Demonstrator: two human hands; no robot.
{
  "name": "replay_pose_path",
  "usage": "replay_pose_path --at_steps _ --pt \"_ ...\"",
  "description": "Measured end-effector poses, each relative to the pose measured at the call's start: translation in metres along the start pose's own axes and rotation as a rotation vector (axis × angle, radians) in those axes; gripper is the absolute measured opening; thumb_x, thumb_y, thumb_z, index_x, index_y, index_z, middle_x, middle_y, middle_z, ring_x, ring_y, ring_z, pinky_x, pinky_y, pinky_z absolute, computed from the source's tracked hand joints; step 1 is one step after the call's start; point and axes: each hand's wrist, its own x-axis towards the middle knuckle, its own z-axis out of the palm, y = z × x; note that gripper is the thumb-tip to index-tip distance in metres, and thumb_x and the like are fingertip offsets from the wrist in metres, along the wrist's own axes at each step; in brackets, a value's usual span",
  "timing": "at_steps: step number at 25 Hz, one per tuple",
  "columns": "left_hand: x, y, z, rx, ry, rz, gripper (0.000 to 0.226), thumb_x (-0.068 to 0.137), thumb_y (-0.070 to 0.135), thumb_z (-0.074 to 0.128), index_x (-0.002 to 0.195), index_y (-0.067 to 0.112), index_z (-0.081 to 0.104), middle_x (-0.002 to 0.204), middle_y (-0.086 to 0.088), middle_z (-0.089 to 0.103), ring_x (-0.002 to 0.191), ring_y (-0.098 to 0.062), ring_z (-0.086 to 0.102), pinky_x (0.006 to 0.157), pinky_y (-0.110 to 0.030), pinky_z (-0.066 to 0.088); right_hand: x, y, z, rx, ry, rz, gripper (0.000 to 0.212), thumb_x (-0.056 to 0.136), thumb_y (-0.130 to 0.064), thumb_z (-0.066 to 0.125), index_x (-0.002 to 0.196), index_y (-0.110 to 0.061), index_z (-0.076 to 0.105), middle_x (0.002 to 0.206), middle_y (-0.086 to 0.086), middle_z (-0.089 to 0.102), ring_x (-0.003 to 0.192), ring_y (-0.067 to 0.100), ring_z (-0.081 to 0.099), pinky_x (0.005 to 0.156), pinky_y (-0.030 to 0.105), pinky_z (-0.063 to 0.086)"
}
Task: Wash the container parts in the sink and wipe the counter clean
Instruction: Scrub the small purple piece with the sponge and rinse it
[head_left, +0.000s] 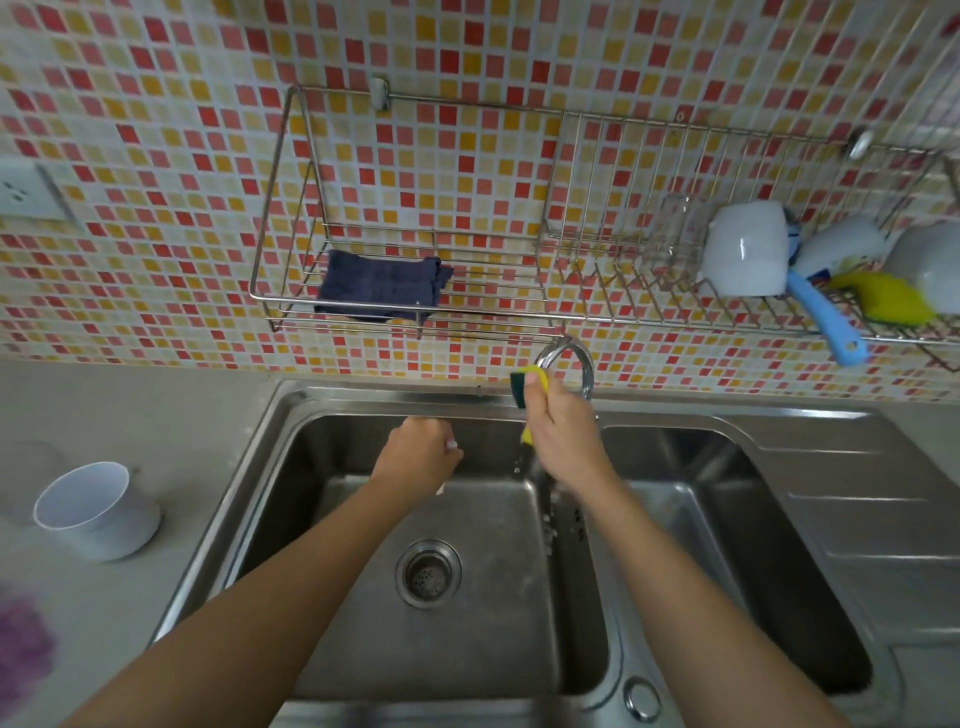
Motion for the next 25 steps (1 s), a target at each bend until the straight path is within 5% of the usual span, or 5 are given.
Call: replay_pose_path --at_steps 11,14,17,21,25 --pt "-0.025 -0.004 -0.046 -0.159 0.121 0.147 0.013 0.088 0.026 0.060 0.091 0.015 0.067 0.081 0.000 0.066 0.072 -0.008 0.059 0.074 -0.019 0.048 0.179 -0.060 -0.011 -0.024 -0.223 0.290 0.067 0.088 -0.019 0.047 0.146 -0.012 0.014 0.153 0.015 0.018 0.137 0.034 0.026 0.106 0.044 0.036" --pt "-0.033 -0.012 -0.053 -0.153 0.120 0.179 0.013 0.089 0.026 0.059 0.091 0.015 0.067 0.079 0.002 0.064 0.071 -0.009 0.060 0.072 -0.019 0.049 0.184 -0.053 0.007 -0.327 -0.401 0.270 0.058 0.093 -0.018 0.044 0.144 -0.005 0.021 0.143 0.017 0.037 0.110 0.030 0.047 0.073 0.028 0.047" --pt "-0.038 -0.017 -0.053 -0.176 0.146 0.171 0.018 0.089 0.025 0.059 0.102 0.014 0.065 0.087 0.000 0.066 0.080 -0.011 0.063 0.073 -0.018 0.048 0.174 -0.058 0.002 -0.544 -0.313 0.230 0.058 0.091 -0.024 0.046 0.144 -0.014 0.026 0.151 0.015 0.027 0.129 0.034 0.037 0.096 0.034 0.042" --pt "-0.039 -0.024 -0.040 -0.194 0.153 0.122 0.016 0.086 0.021 0.060 0.098 0.013 0.066 0.086 -0.002 0.067 0.081 -0.016 0.062 0.074 -0.027 0.051 0.094 -0.079 0.001 -0.142 0.174 -0.204 0.031 0.089 -0.023 0.052 0.119 -0.017 0.059 0.092 0.004 0.068 0.085 0.020 0.064 0.069 0.025 0.047" --pt "-0.040 -0.048 -0.005 -0.142 0.041 0.020 0.016 0.082 0.007 0.057 0.093 0.007 0.069 0.089 -0.014 0.072 0.087 -0.028 0.066 0.077 -0.034 0.054 -0.008 -0.047 0.041 0.038 0.107 -0.205 0.009 0.086 -0.019 0.056 0.092 -0.019 0.062 0.061 -0.007 0.060 0.054 0.009 0.057 0.052 0.023 0.046"
